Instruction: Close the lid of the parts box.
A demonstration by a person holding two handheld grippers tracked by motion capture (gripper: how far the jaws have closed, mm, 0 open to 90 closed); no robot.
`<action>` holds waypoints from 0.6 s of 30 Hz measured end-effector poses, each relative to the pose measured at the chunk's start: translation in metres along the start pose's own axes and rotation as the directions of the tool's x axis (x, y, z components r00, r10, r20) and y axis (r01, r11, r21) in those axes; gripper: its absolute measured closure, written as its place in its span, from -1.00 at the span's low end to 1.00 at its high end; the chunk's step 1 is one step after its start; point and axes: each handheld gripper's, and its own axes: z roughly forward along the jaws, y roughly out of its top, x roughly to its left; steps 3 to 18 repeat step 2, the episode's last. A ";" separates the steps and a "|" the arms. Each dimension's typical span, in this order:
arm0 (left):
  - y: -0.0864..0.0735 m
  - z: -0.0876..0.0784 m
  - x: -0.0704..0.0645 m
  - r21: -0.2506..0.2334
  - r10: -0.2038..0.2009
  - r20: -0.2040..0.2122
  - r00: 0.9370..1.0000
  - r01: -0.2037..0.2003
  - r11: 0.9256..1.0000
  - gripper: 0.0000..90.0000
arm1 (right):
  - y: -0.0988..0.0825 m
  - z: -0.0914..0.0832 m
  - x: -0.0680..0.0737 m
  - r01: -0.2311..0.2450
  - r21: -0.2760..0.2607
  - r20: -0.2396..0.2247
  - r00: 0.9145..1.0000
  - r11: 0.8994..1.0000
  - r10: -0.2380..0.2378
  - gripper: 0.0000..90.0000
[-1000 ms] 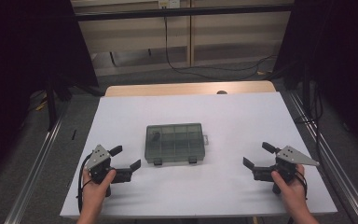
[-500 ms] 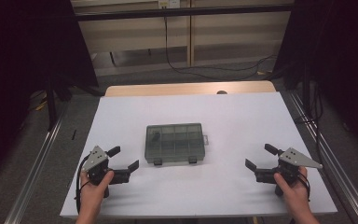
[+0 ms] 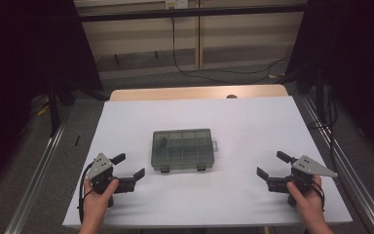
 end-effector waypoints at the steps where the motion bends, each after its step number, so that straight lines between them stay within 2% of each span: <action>1: 0.000 0.000 0.000 -0.001 -0.001 0.000 1.000 0.001 1.000 -0.90 | 0.000 0.000 0.000 -0.001 0.001 -0.001 1.000 1.000 0.001 -0.97; 18: 0.000 0.000 0.000 -0.001 -0.003 0.000 1.000 0.003 1.000 -0.90 | 0.000 0.000 0.000 0.004 0.002 -0.001 1.000 1.000 -0.004 -0.97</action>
